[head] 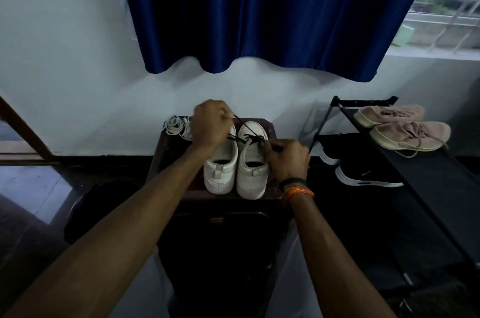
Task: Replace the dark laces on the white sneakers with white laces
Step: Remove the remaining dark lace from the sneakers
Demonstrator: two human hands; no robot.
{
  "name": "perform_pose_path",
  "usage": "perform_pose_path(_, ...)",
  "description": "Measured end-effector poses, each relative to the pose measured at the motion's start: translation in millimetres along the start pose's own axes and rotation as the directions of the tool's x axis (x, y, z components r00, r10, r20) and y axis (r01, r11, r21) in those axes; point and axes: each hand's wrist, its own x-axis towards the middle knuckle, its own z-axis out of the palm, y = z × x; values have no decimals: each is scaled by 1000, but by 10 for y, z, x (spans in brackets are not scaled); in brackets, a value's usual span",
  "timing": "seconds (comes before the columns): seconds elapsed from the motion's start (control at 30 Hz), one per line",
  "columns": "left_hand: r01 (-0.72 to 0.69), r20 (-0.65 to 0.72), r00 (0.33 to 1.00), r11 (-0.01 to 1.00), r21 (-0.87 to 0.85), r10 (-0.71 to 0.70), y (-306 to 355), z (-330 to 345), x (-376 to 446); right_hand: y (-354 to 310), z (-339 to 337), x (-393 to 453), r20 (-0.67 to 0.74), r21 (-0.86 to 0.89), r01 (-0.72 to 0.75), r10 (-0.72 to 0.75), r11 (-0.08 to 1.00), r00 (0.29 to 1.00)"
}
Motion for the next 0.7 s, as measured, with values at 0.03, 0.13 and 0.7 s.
perform_pose_path(0.03, 88, -54, 995, 996, 1, -88, -32, -80, 55, -7, 1, -4, 4, 7, -10, 10, 1000, 1000)
perform_pose_path(0.13, 166, -53, 986, 976, 142, -160, -111, -217, 147, -23, 5, -3, 7, 14, -23, 23, 1000, 1000)
perform_pose_path(0.7, -504, 473, 816, 809, 303, 332, 208, 350, -185, -42, 1, 26, 46, -63, 10, -7, 998, 999)
